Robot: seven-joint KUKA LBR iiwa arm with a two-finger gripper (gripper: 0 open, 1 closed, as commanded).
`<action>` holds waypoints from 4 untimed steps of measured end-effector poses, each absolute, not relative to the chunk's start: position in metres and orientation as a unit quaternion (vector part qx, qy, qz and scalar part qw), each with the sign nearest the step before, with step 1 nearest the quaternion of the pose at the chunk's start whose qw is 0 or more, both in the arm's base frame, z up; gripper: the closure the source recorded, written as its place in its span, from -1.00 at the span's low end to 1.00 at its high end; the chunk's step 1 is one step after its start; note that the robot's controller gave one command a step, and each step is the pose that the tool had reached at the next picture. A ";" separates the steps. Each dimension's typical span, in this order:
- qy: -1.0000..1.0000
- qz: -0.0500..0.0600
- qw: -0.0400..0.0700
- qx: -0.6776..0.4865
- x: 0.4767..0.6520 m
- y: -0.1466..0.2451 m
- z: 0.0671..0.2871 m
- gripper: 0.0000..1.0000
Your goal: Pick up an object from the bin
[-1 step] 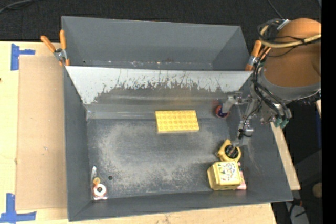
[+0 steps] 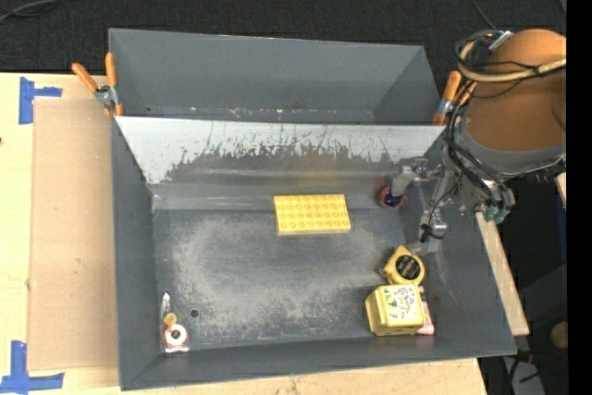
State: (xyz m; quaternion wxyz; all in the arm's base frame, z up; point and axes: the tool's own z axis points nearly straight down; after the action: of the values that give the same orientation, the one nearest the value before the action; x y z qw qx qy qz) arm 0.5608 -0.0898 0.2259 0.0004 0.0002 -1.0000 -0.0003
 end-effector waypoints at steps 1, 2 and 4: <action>-0.996 -0.001 0.000 0.085 0.537 -0.105 0.171 -1.00; -0.987 0.000 0.000 0.163 0.478 -0.138 0.158 -1.00; -0.899 0.003 -0.008 0.437 0.484 -0.119 0.085 -1.00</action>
Offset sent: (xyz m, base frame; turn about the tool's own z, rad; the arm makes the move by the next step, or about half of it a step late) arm -0.0806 -0.0467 -0.0663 -0.3317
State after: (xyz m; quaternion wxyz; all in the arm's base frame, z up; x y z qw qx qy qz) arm 0.4844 -0.1192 0.0846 -0.0075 0.4369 -0.8995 0.0029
